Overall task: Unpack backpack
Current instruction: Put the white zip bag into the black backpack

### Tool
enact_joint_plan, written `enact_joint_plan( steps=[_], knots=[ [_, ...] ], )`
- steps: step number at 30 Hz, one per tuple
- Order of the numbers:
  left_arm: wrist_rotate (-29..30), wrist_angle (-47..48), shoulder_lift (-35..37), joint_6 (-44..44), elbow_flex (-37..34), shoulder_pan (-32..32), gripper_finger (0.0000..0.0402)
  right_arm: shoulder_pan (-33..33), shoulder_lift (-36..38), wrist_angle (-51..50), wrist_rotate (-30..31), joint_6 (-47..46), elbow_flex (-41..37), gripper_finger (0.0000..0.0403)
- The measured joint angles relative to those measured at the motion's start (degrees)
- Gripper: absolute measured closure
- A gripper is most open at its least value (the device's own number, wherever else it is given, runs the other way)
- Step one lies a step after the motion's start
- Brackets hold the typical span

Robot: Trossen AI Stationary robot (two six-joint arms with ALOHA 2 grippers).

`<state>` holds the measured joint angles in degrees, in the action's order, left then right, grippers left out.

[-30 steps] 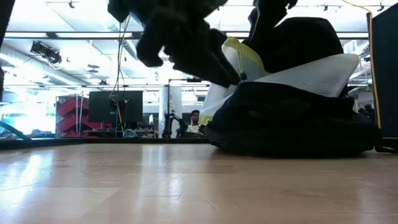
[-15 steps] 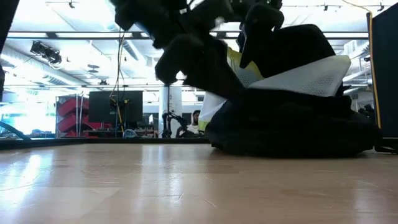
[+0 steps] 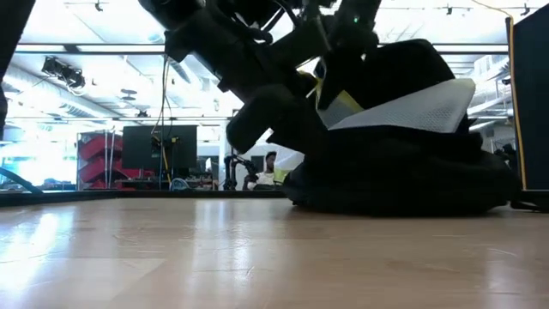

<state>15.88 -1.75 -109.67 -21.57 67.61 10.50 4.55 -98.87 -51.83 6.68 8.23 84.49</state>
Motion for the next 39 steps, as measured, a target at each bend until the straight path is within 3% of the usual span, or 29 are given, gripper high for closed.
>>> enact_joint_plan(
  steps=[4,6,11,17,25,33,39],
  knots=[
    [2.87,1.77,0.21,0.84,0.02,-0.08,0.0399,-0.35,0.11,-4.19,-0.24,-0.78,-0.04,0.0366],
    [4.14,3.24,0.93,0.84,0.0,-0.06,0.0401,-0.89,1.0,-7.2,-0.44,-1.98,-0.04,0.0388],
    [8.1,5.8,3.98,1.67,0.0,0.19,0.0402,-4.11,4.53,-13.8,-0.45,-4.74,-0.07,0.0401],
    [13.23,6.24,9.06,2.02,-0.07,1.34,0.0401,-7.91,5.24,-12.69,-2.03,-6.58,-0.72,0.0403],
    [19.76,6.37,16.47,0.73,-0.17,4.24,0.0401,-7.68,5.29,-4.18,-4.57,-7.42,-10.81,0.0403],
    [31.25,8.51,21.44,1.3,0.32,6.77,0.0401,-7.01,5.24,-8.09,-0.99,-10.84,-16.69,0.0403],
    [24.48,10.56,21.47,3.22,-0.01,7.11,0.0401,-7.19,7.19,-9.0,1.08,-11.11,-16.76,0.0401]
  ],
)
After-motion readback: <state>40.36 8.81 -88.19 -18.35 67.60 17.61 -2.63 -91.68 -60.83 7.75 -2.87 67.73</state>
